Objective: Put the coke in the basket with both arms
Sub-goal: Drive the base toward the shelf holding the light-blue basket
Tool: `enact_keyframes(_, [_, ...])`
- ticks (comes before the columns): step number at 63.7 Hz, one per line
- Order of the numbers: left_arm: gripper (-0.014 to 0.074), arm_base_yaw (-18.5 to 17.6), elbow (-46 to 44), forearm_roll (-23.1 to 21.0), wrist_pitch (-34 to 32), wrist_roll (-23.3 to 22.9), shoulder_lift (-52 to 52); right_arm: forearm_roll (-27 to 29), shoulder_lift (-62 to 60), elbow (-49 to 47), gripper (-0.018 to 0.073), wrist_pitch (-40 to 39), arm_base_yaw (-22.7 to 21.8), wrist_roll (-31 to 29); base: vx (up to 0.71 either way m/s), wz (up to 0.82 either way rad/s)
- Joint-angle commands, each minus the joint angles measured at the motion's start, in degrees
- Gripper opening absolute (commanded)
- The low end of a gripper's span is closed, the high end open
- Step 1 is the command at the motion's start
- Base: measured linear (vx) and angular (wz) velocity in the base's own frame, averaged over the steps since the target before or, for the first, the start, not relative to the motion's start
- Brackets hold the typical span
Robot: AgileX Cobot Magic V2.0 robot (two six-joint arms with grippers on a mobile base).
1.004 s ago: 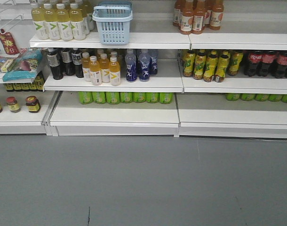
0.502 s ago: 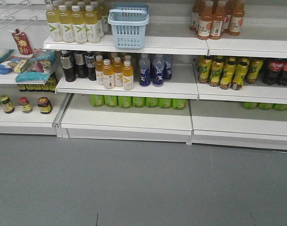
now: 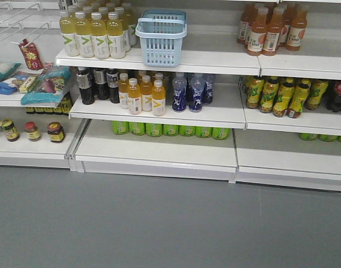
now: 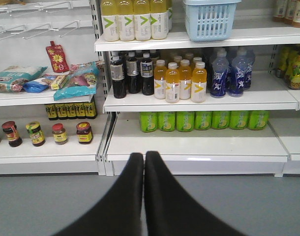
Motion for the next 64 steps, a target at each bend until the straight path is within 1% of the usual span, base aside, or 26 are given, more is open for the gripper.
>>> enact_keyframes(1, [-0.0006,-0.1,0.5,0.4,-3.6,-0.4,-0.7,-0.4,-1.1,0.6,-0.0005,-3.9,-0.4,-0.2,0.18,-0.08])
enact_keyframes(64, [-0.0006,-0.1,0.5,0.4,-3.6,-0.4,-0.7,-0.4,-1.1,0.6,-0.0005,-3.9,-0.4,-0.2,0.18,-0.08])
